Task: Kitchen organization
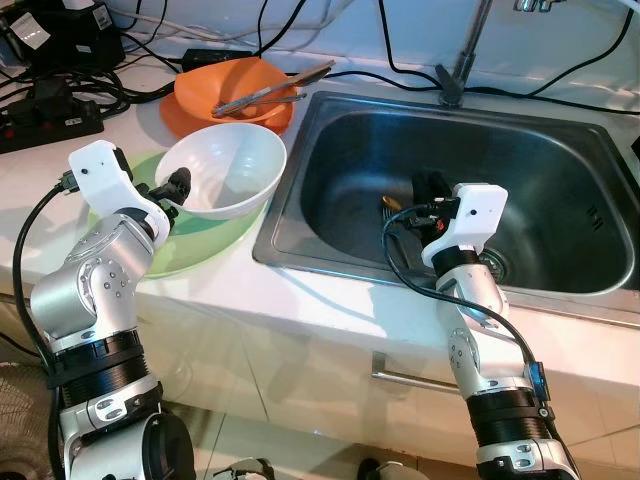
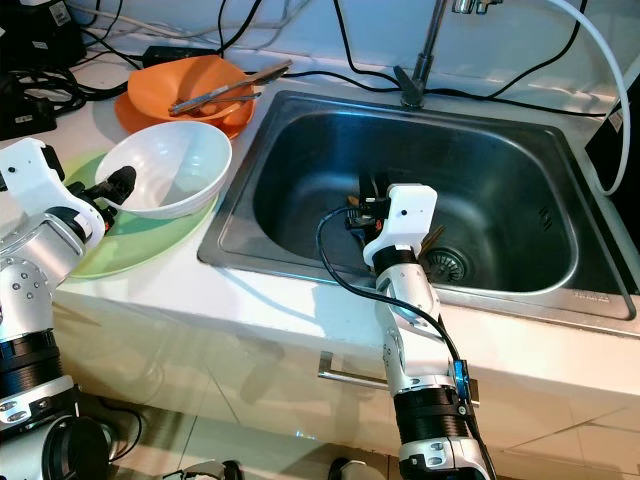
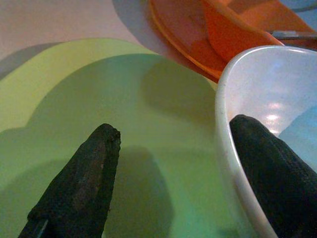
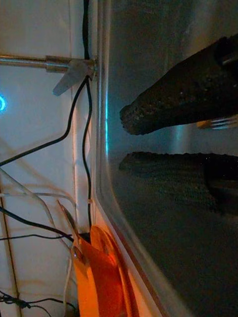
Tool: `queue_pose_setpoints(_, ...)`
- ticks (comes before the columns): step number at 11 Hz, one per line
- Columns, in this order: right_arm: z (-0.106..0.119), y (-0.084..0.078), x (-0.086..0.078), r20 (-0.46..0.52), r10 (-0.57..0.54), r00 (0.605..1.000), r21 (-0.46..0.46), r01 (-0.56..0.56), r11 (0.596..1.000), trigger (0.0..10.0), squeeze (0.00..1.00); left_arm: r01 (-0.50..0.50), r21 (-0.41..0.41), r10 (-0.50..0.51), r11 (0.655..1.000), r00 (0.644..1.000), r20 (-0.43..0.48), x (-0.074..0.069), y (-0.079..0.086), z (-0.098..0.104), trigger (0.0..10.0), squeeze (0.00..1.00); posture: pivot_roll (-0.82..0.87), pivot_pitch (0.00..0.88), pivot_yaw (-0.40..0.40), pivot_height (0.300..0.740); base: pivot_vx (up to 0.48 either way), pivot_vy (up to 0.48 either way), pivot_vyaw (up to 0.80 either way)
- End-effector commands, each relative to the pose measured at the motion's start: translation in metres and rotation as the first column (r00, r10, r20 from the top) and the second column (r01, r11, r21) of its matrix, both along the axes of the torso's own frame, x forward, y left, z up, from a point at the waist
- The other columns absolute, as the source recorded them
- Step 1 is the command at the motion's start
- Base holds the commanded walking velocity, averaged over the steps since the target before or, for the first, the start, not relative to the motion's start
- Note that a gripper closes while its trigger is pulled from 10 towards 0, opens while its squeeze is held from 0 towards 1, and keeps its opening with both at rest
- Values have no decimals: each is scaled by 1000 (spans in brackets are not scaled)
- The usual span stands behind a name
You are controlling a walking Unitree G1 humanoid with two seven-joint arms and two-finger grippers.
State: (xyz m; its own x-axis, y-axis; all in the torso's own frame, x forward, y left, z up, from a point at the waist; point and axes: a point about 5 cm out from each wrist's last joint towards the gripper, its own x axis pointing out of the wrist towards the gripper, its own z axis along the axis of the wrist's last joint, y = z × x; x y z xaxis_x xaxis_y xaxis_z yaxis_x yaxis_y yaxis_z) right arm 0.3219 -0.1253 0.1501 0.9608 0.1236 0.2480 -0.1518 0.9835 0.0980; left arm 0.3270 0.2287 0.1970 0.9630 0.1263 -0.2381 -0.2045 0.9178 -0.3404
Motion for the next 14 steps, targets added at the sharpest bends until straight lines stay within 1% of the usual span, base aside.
queue_pose_setpoints(1,-14,-1,-1,-56,-1,998,-4,1,1000,10000,0,8,-11,-8,1000,1000,-9,2,-4,0,0,0,114,102,24,740,0,0,0)
queue_pose_setpoints(5,-16,0,-1,-62,-2,998,-5,2,1000,10000,0,24,-10,-24,1000,1000,2,3,-7,3,0,0,114,103,25,740,0,0,0)
queue_pose_setpoints(7,-16,0,0,-62,-2,998,-5,1,1000,10000,0,71,0,-71,997,997,39,4,-13,10,0,0,119,102,25,740,0,0,0)
queue_pose_setpoints(8,-16,1,0,-63,-2,998,-5,1,1000,10000,0,114,7,-114,993,992,51,5,-20,14,0,0,118,102,27,740,0,0,0)
queue_pose_setpoints(9,-16,1,0,-62,-3,998,-5,3,1000,10000,0,122,8,-122,992,991,56,5,-22,16,0,0,118,102,27,740,0,0,0)
queue_pose_setpoints(11,-16,1,0,-61,-4,998,-4,4,1000,10000,0,141,14,-142,990,987,80,5,-24,24,0,0,121,98,27,740,0,0,0)
queue_pose_setpoints(14,-16,2,1,-61,-2,998,-1,2,1000,10000,0,138,29,-140,990,985,100,5,-22,31,0,0,126,94,30,740,0,0,0)
